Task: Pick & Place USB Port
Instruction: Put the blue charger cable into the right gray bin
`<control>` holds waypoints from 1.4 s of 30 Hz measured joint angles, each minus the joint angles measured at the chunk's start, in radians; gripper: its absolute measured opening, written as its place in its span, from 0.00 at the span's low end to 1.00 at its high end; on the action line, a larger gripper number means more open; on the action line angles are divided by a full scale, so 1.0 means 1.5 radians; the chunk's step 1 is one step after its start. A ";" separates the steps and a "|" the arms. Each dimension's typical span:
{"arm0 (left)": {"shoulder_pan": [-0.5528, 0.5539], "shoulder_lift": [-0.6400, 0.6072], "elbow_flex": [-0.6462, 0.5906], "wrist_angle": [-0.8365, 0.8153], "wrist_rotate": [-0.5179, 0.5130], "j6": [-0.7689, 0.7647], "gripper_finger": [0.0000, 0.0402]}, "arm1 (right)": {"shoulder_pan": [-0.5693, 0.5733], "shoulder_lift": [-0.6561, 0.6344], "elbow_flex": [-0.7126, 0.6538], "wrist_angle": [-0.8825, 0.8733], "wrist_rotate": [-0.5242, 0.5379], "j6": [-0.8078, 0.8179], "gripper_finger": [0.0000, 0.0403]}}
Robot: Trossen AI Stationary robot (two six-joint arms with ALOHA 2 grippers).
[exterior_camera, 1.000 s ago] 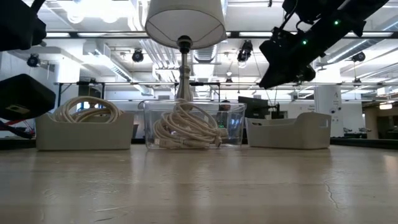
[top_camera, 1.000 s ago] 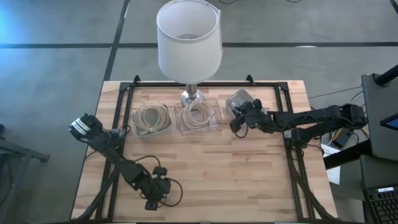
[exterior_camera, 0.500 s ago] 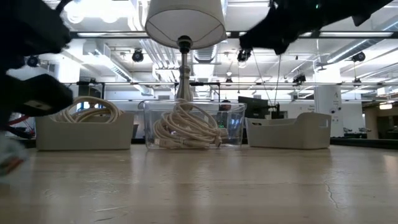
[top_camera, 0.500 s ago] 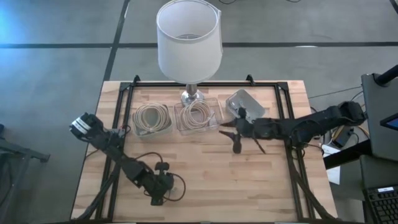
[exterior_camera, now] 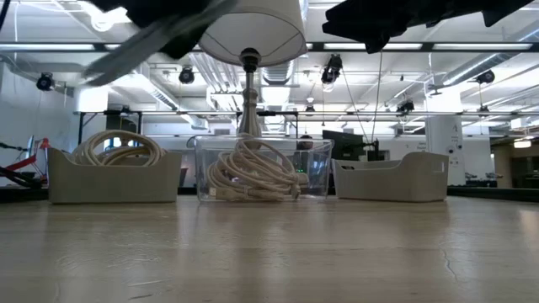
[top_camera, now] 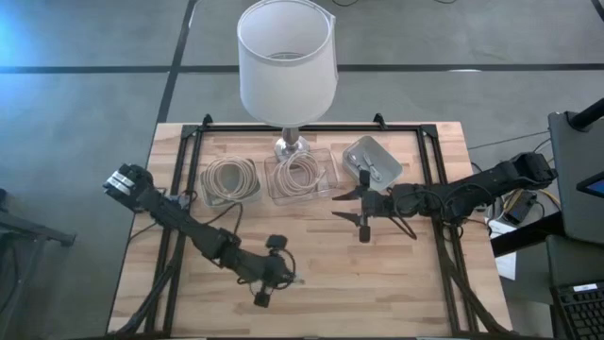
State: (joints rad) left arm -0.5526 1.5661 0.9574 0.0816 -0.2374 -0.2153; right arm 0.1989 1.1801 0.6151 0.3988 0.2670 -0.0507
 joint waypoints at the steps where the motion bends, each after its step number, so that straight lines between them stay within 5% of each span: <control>1: 0.008 0.000 0.010 0.011 -0.005 0.031 0.08 | 0.000 0.000 0.000 0.000 -0.011 0.005 0.42; 9: 0.093 0.000 0.057 0.149 -0.052 0.208 0.10 | 0.001 0.000 -0.001 0.000 -0.080 0.021 0.42; 17: 0.174 0.000 0.057 0.216 -0.050 0.281 0.08 | 0.005 0.000 -0.002 0.001 -0.177 0.022 0.42; 42: 0.223 0.070 0.061 0.472 -0.011 0.384 0.09 | 0.004 0.000 -0.003 0.041 -0.124 0.013 0.42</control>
State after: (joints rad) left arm -0.2177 1.6716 1.0484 0.7894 -0.2534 0.3614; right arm 0.2047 1.1797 0.6113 0.4610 0.0812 -0.0317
